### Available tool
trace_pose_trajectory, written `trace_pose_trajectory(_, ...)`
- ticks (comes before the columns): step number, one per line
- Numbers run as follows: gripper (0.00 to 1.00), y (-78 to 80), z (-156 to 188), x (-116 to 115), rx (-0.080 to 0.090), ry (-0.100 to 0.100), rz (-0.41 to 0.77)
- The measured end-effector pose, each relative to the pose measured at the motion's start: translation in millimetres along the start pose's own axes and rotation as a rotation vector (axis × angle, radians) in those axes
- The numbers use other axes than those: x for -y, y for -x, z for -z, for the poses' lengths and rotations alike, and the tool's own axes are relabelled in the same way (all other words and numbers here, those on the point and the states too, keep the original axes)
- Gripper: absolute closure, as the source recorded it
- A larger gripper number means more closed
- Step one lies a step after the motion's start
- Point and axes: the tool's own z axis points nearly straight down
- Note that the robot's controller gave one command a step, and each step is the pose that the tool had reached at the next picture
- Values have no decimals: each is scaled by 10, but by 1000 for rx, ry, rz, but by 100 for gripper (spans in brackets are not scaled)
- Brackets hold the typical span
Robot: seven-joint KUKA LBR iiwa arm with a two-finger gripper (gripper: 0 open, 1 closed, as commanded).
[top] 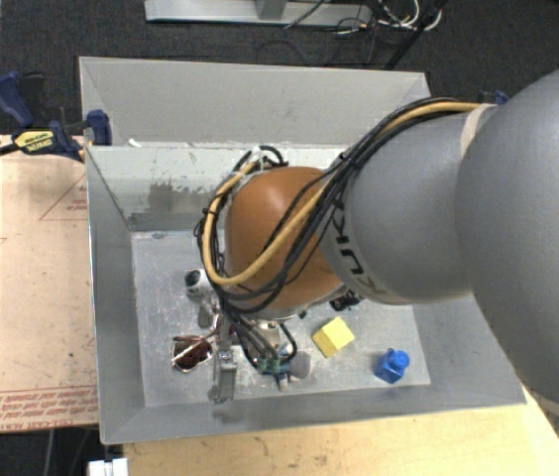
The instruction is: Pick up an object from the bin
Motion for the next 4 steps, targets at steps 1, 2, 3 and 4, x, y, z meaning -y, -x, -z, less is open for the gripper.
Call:
trace_pose_trajectory(1, 0, 20, 44, 10, 7, 2, -5)
trace_pose_trajectory(2, 0, 329, -393, 142, 16, 4, 192)
trace_pose_trajectory(3, 0, 384, -725, 381, 8, 1, 222)
trace_pose_trajectory(4, 0, 440, -718, 273, 11, 1, 378)
